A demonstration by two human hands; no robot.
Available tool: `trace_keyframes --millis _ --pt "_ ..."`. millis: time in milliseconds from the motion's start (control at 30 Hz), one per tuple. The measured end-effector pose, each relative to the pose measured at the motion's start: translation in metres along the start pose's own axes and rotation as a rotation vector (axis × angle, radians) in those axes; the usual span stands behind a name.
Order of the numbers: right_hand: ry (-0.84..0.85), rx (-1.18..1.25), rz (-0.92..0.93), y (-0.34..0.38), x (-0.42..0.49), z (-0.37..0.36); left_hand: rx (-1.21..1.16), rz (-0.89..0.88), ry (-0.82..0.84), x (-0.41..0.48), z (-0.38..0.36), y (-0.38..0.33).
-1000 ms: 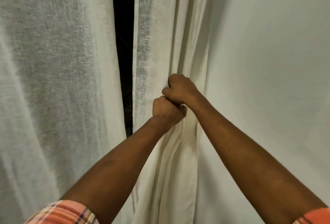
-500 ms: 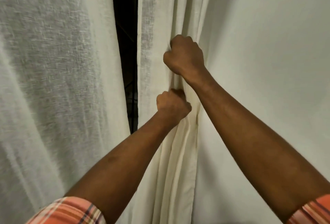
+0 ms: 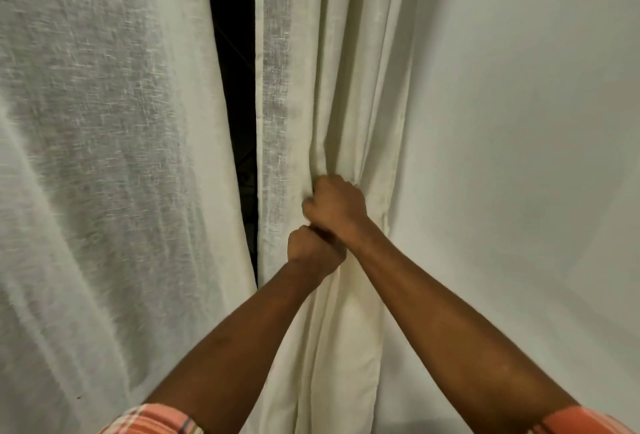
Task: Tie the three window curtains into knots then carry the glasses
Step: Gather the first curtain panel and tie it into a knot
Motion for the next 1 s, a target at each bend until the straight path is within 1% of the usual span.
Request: trace_keyframes --millis 67,133,200,267,367,467,533,600,667,700,767,867,933,1000 --pt "-0.187 0.051 -0.046 -0.003 0.009 0.03 0.027 0.011 0.004 0.004 0.006 0.002" --pt "-0.354 0.072 -0.072 -0.002 0.017 0.061 0.119 -0.042 0.015 0.003 0.008 -0.005" --pt "-0.441 0.086 -0.078 -0.001 0.024 0.081 0.123 -0.058 0.014 0.003 0.006 -0.006" --pt "-0.414 0.045 -0.063 0.003 0.029 0.08 0.118 -0.063 0.016 0.001 0.002 -0.005" --pt "-0.239 -0.06 -0.028 0.007 0.023 0.037 0.102 -0.064 0.062 0.0 -0.014 0.004" --pt "-0.014 -0.109 0.009 0.008 -0.003 -0.03 0.072 0.022 0.143 -0.009 -0.039 0.031" --pt "0.125 -0.1 0.022 0.007 -0.027 -0.071 0.0 0.107 0.197 -0.022 -0.055 0.05" --pt "0.193 -0.056 0.016 0.007 -0.044 -0.097 -0.013 0.152 0.24 -0.033 -0.067 0.062" --pt "0.2 -0.017 0.005 0.004 -0.05 -0.104 0.031 0.11 0.206 -0.039 -0.068 0.06" --pt "0.188 -0.004 0.0 0.002 -0.05 -0.101 0.041 0.079 0.144 -0.041 -0.063 0.056" --pt "0.156 0.037 -0.017 -0.002 -0.047 -0.093 0.013 0.017 -0.043 -0.044 -0.045 0.045" --pt "0.067 0.057 -0.038 -0.006 -0.035 -0.07 -0.041 -0.124 -0.223 -0.047 -0.032 0.031" --pt "-0.052 -0.007 -0.031 -0.004 -0.024 -0.045 -0.08 -0.186 -0.22 -0.039 -0.025 0.02" --pt "-0.17 -0.06 -0.008 0.0 -0.012 -0.018 -0.048 -0.21 -0.229 -0.021 -0.013 0.01"
Point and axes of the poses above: each hand's wrist, its own x-axis towards the middle knuckle, its own z-axis out of the back of the hand, y = z × x, the point moved 9 cm from there along x, towards the middle knuckle, and after that the axes turned 14 degrees about -x, right-handed, at the moved point
